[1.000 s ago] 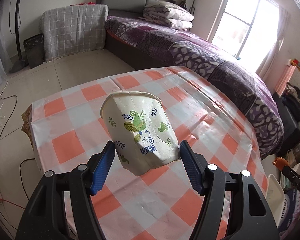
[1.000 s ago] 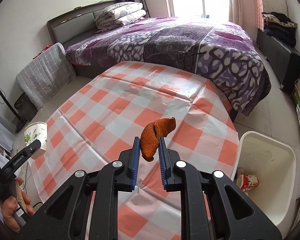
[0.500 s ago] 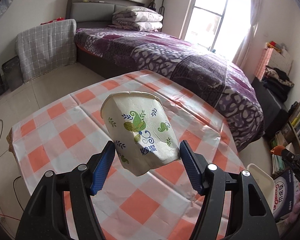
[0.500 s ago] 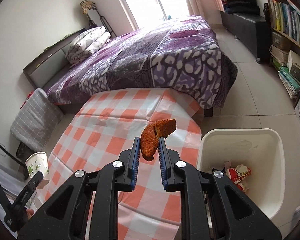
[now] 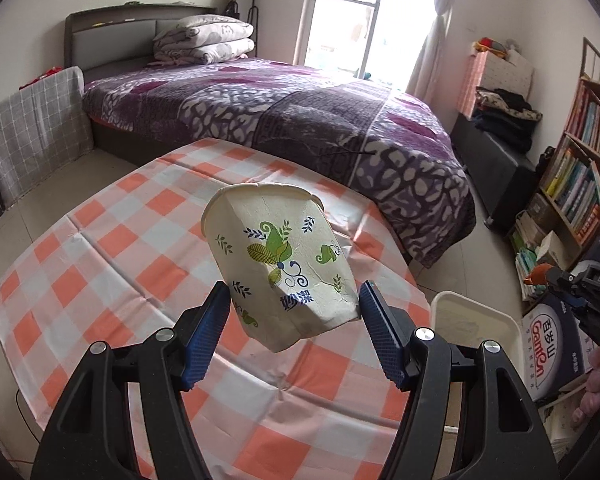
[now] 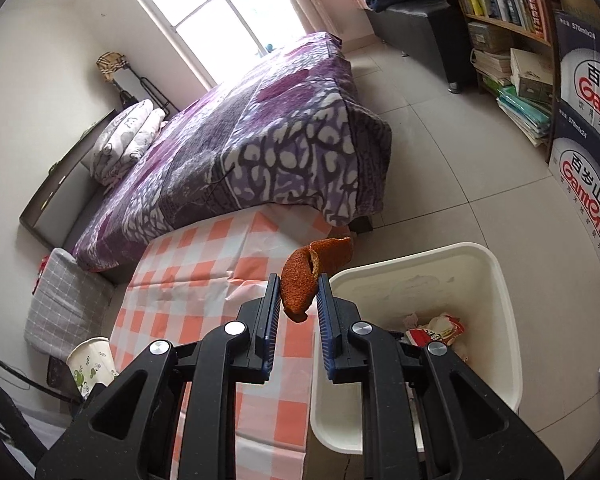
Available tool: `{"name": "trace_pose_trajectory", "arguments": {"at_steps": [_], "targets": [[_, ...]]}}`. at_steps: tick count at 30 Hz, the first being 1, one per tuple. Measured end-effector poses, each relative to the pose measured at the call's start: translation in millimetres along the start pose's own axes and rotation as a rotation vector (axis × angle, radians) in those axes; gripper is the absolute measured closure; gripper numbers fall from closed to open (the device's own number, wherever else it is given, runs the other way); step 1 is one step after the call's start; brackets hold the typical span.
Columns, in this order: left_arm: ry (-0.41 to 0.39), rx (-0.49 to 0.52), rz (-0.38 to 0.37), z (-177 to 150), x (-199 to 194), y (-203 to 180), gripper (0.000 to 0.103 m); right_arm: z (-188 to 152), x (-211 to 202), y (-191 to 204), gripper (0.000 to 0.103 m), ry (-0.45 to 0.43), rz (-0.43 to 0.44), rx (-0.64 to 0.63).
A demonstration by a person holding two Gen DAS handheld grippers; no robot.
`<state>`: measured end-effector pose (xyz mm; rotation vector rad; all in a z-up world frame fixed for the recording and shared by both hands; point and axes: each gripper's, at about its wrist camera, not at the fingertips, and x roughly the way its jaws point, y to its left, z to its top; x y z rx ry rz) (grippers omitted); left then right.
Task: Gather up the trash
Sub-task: 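Carry the paper cup and orange peel over the bin with both grippers, then open both grippers to drop the paper cup and peel into the bin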
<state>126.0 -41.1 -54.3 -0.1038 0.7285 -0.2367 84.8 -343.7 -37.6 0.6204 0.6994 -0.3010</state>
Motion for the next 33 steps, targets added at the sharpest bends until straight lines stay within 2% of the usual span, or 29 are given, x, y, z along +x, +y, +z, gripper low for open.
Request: {"name": "trace_pose_trajectory", "arguments": {"at_steps": [3, 6, 8, 9, 16, 20, 28, 30, 33], "targets": [[0.009, 0.037, -0.02, -4, 2, -21, 0.037, 4, 1, -13, 0.085, 0.018, -0.001, 0.035], [0.018, 0.073, -0.041, -8, 4, -43, 0.037, 7, -5, -27, 0.078, 0.019, 0.0, 0.067], [0.028, 0.098, -0.055, -11, 6, -57, 0.037, 9, -11, -36, 0.047, -0.001, -0.011, 0.098], [0.033, 0.108, -0.062, -13, 7, -64, 0.037, 9, -13, -39, 0.044, -0.01, -0.015, 0.109], [0.076, 0.183, -0.116, -22, 17, -117, 0.037, 20, -29, -72, 0.041, -0.058, -0.027, 0.196], [0.096, 0.219, -0.145, -26, 22, -149, 0.037, 27, -40, -91, 0.032, -0.098, -0.05, 0.248], [0.146, 0.296, -0.22, -31, 31, -205, 0.035, 37, -60, -134, 0.022, -0.17, -0.09, 0.386], [0.16, 0.296, -0.234, -31, 32, -213, 0.025, 37, -65, -139, 0.019, -0.194, -0.117, 0.402], [0.173, 0.279, -0.241, -30, 29, -216, 0.02, 36, -72, -140, 0.016, -0.223, -0.162, 0.384]]}}
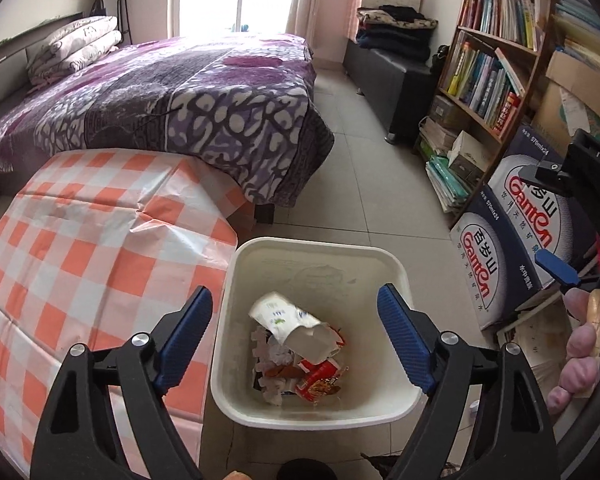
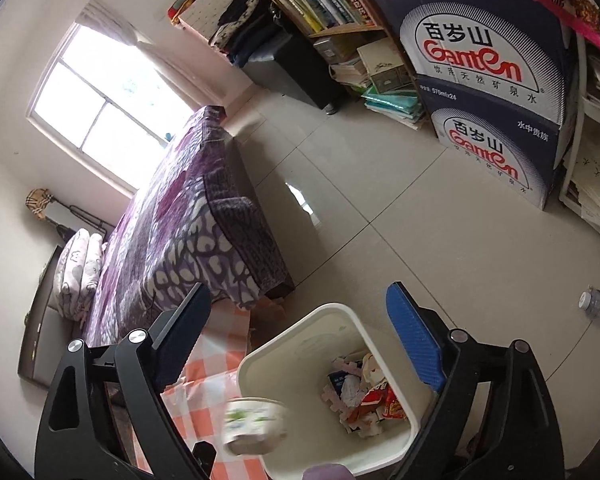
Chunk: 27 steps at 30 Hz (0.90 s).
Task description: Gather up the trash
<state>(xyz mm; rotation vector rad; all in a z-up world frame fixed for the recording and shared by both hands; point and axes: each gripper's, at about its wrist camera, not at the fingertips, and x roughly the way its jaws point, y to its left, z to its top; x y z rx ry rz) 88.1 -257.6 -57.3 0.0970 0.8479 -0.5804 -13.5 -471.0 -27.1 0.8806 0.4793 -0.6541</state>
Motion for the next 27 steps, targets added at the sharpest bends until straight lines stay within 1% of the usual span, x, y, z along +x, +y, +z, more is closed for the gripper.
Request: {"name": "trace_pose_trajectory", "arguments": {"at_steps": [4, 6, 7, 8, 10, 12, 14, 18, 19, 21, 23, 24, 25, 27], "targets": [[0.001, -0.002, 0.041, -3, -12, 6, 0.017, -7, -15, 14, 0.014, -0.082, -0.058, -0.102], [-0.018, -0.008, 0.084, -4, -24, 14, 0.015, -16, -29, 27, 0.011, -0.159, -0.098, -0.187], [-0.031, -0.012, 0.104, -5, -31, 18, 0.014, -22, -36, 33, 0.008, -0.202, -0.119, -0.231], [-0.05, -0.018, 0.126, -6, -39, 24, 0.014, -30, -44, 40, 0.007, -0.246, -0.142, -0.28], [-0.089, -0.032, 0.164, -11, -57, 36, 0.013, -46, -56, 51, 0.007, -0.294, -0.174, -0.363], [-0.125, -0.047, 0.206, -17, -73, 48, 0.01, -60, -63, 59, 0.007, -0.313, -0.19, -0.414], [-0.17, -0.06, 0.273, -26, -90, 61, 0.008, -75, -72, 66, 0.007, -0.329, -0.199, -0.455], [-0.302, -0.064, 0.418, -51, -126, 82, 0.007, -115, -96, 81, 0.007, -0.384, -0.179, -0.543], [-0.316, -0.076, 0.436, -57, -133, 87, 0.007, -122, -100, 84, 0.007, -0.394, -0.178, -0.558], [-0.31, -0.115, 0.458, -68, -141, 101, 0.007, -148, -112, 91, 0.007, -0.447, -0.163, -0.62], [-0.281, -0.146, 0.475, -77, -145, 113, 0.007, -168, -119, 95, 0.007, -0.475, -0.144, -0.671], [-0.271, -0.158, 0.48, -82, -146, 119, 0.007, -175, -122, 97, 0.007, -0.477, -0.13, -0.694], [-0.26, -0.167, 0.483, -87, -148, 124, 0.007, -186, -125, 98, 0.007, -0.465, -0.107, -0.726], [-0.254, -0.183, 0.497, -98, -150, 130, 0.007, -197, -127, 99, 0.007, -0.435, -0.084, -0.754]]}}
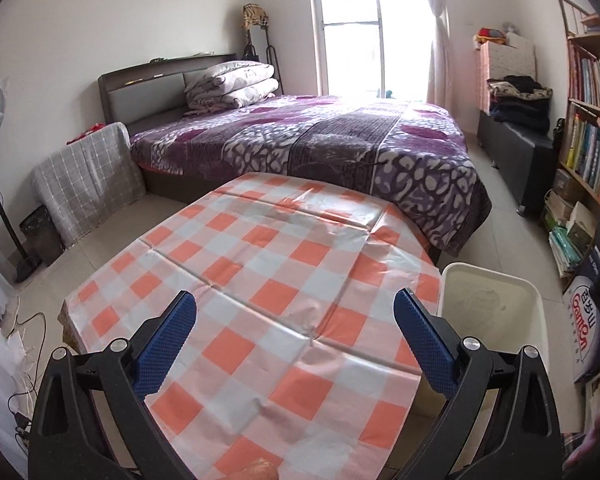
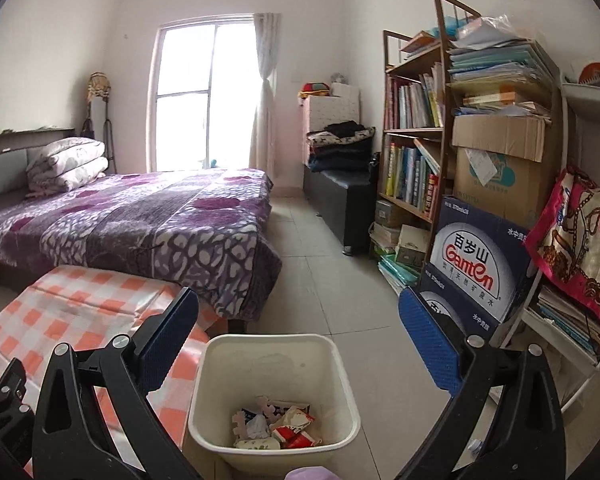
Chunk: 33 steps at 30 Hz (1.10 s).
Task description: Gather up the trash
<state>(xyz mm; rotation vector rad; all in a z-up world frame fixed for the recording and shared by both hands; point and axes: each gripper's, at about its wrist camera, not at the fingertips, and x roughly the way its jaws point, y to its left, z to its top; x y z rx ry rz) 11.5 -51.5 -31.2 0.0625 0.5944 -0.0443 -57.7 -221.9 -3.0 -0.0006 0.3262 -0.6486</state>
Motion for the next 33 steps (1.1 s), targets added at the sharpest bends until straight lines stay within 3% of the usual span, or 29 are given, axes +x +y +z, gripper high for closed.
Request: {"name": "trace_pose_trajectory", "arguments": {"at_steps": [7, 11, 33], "targets": [[0.022, -0.063, 0.071, -25, -5, 29, 0.007, -15, -7, 23, 0.007, 0.055, 0.082, -0.075], [0.035, -0.064, 0.069, -28, -4, 30, 0.007, -21, -8, 34, 0.007, 0.078, 0.115, -0.088], [0.056, -0.077, 0.093, -27, -1, 34, 0.007, -25, -10, 43, 0.007, 0.084, 0.154, -0.119]]}}
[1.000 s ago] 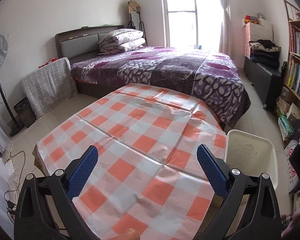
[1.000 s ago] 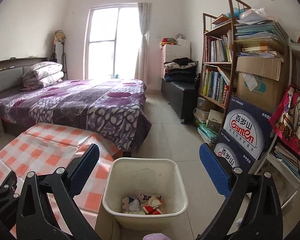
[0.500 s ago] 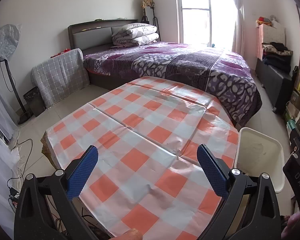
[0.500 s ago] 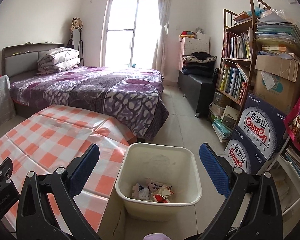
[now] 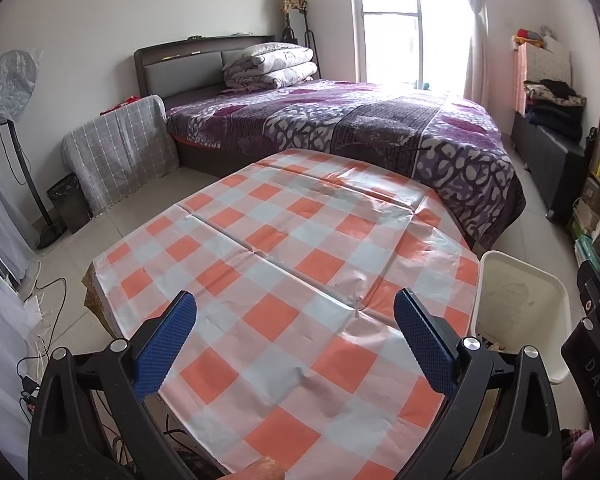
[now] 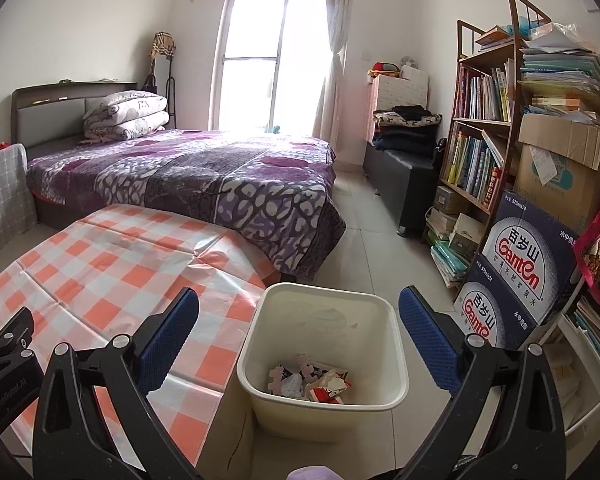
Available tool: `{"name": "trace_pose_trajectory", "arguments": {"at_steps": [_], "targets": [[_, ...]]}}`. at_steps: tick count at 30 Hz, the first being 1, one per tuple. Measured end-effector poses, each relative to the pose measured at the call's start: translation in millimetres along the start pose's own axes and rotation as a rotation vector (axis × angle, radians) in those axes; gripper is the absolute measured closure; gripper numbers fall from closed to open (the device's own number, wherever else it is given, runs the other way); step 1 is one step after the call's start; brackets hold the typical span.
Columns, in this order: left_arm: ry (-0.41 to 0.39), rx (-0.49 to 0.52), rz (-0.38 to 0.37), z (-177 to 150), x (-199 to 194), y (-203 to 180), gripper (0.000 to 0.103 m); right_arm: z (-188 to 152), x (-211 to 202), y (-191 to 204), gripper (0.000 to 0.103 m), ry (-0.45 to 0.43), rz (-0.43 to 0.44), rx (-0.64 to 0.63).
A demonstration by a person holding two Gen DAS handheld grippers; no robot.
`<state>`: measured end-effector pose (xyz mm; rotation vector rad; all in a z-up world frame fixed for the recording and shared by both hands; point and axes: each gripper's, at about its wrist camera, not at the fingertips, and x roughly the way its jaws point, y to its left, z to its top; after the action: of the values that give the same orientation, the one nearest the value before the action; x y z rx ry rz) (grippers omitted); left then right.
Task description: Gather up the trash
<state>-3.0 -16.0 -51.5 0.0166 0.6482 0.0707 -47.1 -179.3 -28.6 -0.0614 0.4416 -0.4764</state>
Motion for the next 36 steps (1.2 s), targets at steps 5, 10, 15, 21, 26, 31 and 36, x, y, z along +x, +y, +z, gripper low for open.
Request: {"name": "trace_pose_trajectory", "arguments": {"at_steps": [5, 10, 15, 21, 26, 31, 36], "targets": [[0.004, 0.001, -0.006, 2, 2, -1, 0.007, 1, 0, 0, 0.007, 0.006, 0.005, 0.003], [0.006, 0.016, -0.007, 4, 4, -6, 0.007, -1, 3, -1, 0.007, 0.022, 0.011, 0.015], [0.005, 0.028, -0.007, 6, 6, -12, 0.007, -2, 9, -4, 0.007, 0.047, 0.018, 0.037], [0.006, 0.037, -0.006, 8, 7, -15, 0.007, -1, 14, -11, 0.007, 0.073, 0.029, 0.058], [0.005, 0.036, -0.002, 8, 7, -16, 0.007, 0, 15, -11, 0.007, 0.077, 0.03, 0.059], [0.008, 0.035, -0.004, 8, 8, -16, 0.007, -2, 16, -12, 0.007, 0.087, 0.035, 0.065], [0.006, 0.036, -0.003, 8, 7, -16, 0.007, -2, 18, -11, 0.007, 0.093, 0.036, 0.065]]}}
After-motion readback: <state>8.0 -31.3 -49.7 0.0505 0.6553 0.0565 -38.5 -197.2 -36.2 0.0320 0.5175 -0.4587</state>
